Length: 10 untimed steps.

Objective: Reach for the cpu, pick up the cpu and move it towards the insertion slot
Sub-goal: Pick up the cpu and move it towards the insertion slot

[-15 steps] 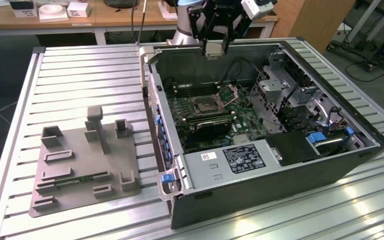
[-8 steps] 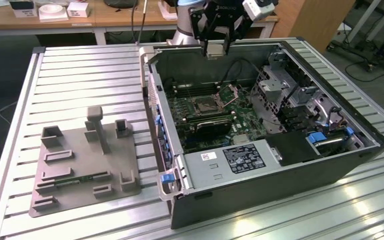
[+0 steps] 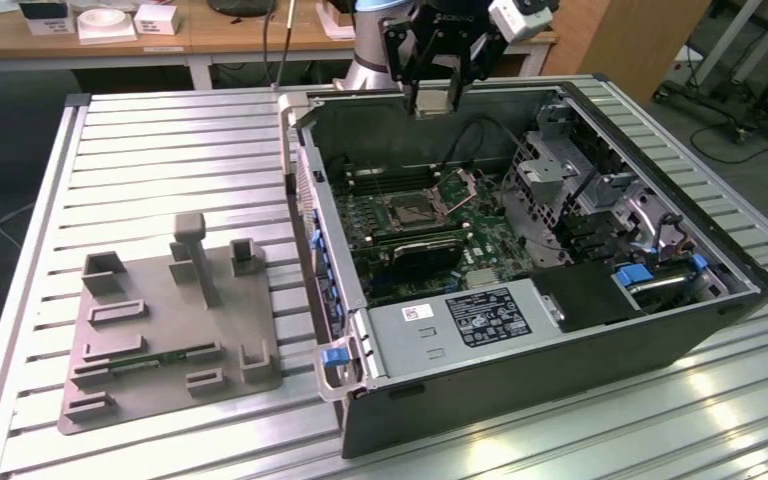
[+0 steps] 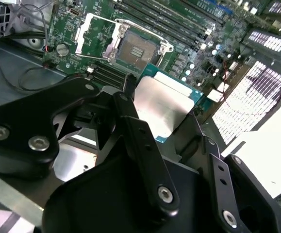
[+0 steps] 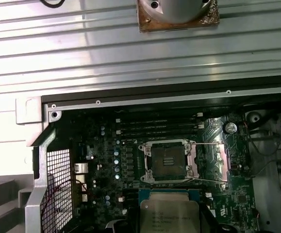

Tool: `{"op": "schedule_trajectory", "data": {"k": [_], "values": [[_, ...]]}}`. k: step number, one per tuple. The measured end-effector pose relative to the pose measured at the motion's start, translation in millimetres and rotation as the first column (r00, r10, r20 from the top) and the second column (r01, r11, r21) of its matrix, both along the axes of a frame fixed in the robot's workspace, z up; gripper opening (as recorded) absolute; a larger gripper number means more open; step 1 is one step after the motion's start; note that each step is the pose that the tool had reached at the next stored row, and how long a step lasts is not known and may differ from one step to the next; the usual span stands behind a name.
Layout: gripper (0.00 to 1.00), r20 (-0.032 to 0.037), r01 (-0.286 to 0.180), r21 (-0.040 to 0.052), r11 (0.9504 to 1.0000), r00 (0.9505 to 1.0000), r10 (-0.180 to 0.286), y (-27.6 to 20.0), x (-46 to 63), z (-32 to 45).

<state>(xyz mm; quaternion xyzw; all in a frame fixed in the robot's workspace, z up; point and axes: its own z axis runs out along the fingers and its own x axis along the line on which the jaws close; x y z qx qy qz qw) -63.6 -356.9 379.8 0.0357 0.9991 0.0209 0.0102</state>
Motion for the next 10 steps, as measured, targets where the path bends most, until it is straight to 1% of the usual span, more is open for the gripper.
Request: {"op": "schedule_trajectory", "data": {"k": [3, 7, 10], "values": [[0.55, -0.0001, -0.026, -0.0055, 0.9996, 0.9997, 0.026, 0.0, 0.0, -1.4], [0.55, -0.0001, -0.027, -0.0061, 0.9996, 0.9996, 0.027, 0.6, 0.4, -2.8], [0.55, -0.0002, -0.027, -0.0064, 0.9996, 0.9996, 0.027, 2.8, 0.8, -3.5]]}}
